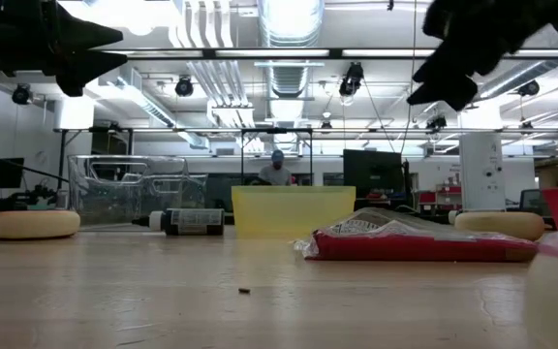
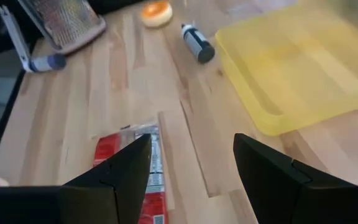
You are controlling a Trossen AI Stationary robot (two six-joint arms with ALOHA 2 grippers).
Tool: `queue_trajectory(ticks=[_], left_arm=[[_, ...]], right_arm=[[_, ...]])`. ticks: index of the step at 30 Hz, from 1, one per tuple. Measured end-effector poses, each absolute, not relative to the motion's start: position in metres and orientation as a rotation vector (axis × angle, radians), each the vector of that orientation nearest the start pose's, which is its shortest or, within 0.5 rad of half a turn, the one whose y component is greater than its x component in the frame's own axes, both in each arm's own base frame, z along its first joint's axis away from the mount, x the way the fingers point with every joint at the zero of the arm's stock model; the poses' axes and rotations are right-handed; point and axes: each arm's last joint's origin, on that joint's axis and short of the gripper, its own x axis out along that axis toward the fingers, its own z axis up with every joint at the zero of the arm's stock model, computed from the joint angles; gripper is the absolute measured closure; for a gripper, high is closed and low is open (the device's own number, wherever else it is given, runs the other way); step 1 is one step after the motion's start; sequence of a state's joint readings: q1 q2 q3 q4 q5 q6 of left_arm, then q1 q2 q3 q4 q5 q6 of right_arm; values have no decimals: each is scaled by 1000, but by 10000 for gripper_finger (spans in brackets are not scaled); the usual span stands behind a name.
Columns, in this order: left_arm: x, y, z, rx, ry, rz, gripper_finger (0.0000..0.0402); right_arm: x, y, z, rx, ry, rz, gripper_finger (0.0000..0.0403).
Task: Pick & Place Food Item
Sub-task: Put the right orange donut into the yellow bin
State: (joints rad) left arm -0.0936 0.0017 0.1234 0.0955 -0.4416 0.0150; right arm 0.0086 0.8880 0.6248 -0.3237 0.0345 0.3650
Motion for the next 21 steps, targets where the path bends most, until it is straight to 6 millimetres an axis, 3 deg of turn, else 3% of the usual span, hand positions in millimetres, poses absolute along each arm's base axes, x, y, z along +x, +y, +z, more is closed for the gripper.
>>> queue_trajectory(ticks=[6, 14, 21], left_arm=[[84, 5, 213, -43, -207, 349, 127], [84, 5, 213, -43, -208, 348, 127], [84, 5, 213, -43, -208, 349, 127]], right_arm=[[217, 1, 270, 439, 778, -201, 179], [254, 3, 264, 627, 1055, -402, 179], [278, 6, 261, 782, 1198, -613, 179]])
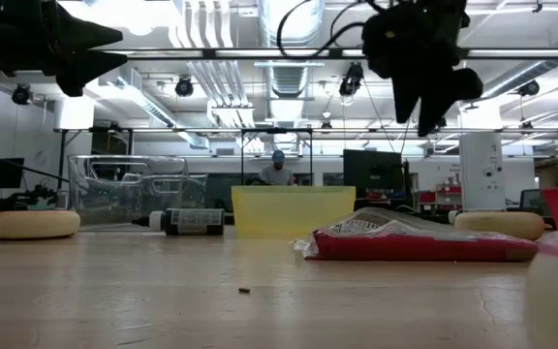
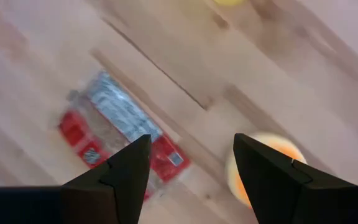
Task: Pick & Place Food Item
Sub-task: Put the right orange donut into the yellow bin
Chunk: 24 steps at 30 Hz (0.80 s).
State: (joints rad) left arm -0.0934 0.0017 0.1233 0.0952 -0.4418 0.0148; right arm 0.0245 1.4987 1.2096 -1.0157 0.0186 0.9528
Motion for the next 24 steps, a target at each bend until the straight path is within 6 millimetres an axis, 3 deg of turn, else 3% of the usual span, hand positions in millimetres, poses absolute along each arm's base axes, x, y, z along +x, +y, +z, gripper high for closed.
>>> queue_trajectory(ticks=[9, 24], left_arm=[[84, 5, 213, -43, -207, 349, 127], [84, 5, 213, -43, -207, 348, 127]], right_arm=[[284, 29, 241, 801, 1352, -778, 179], [245, 31, 195, 829, 1286, -768, 179]])
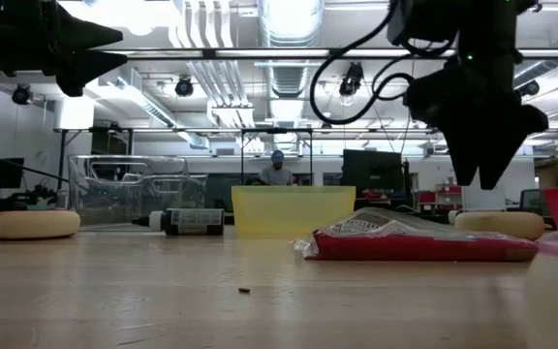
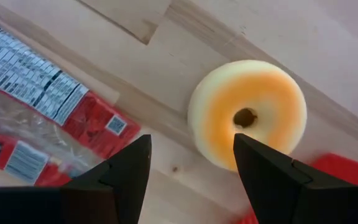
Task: Pick & Place Food Item
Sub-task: Put the right orange donut into the yellow bin
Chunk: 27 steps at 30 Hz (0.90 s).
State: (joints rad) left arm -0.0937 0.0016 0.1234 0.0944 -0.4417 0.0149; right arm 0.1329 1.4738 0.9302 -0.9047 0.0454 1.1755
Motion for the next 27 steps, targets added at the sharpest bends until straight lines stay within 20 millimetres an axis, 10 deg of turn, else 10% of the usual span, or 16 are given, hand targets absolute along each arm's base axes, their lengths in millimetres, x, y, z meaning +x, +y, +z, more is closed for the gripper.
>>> queue_trajectory(ticks=[27], left_arm=[[85, 4, 213, -41, -201, 348, 127]], right_arm=[[224, 28, 147, 867, 1178, -710, 191]])
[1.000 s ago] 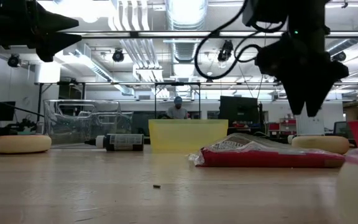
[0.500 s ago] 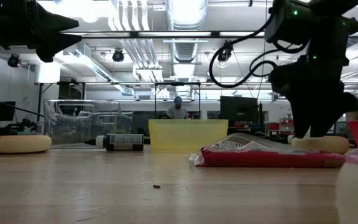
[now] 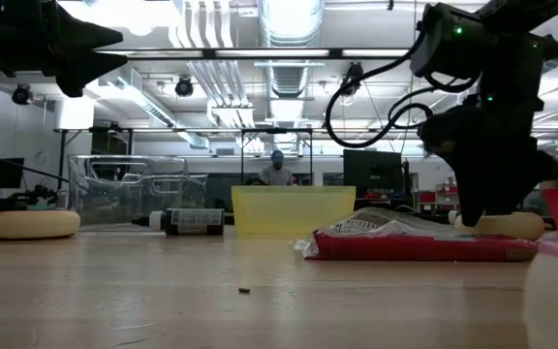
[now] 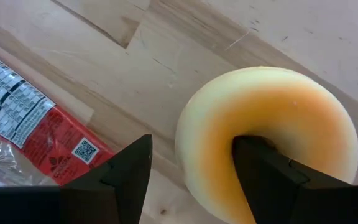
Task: Pick & Place Food Item
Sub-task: Put the right orange donut into the yellow bin
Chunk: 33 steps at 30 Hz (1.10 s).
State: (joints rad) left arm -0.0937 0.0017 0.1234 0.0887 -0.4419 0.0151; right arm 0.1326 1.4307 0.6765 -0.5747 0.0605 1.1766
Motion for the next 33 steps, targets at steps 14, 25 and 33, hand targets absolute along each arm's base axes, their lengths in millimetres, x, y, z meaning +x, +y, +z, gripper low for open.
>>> queue_trajectory(ticks=[14, 25, 33], left_arm=[[85, 4, 213, -41, -201, 348, 127], [85, 4, 213, -41, -202, 349, 127], [85, 4, 213, -41, -201, 348, 127]], right_arm=[[223, 27, 146, 843, 1179, -722, 288], [226, 28, 153, 845, 1168, -718, 341], [235, 26, 191, 782, 1051, -702, 338]])
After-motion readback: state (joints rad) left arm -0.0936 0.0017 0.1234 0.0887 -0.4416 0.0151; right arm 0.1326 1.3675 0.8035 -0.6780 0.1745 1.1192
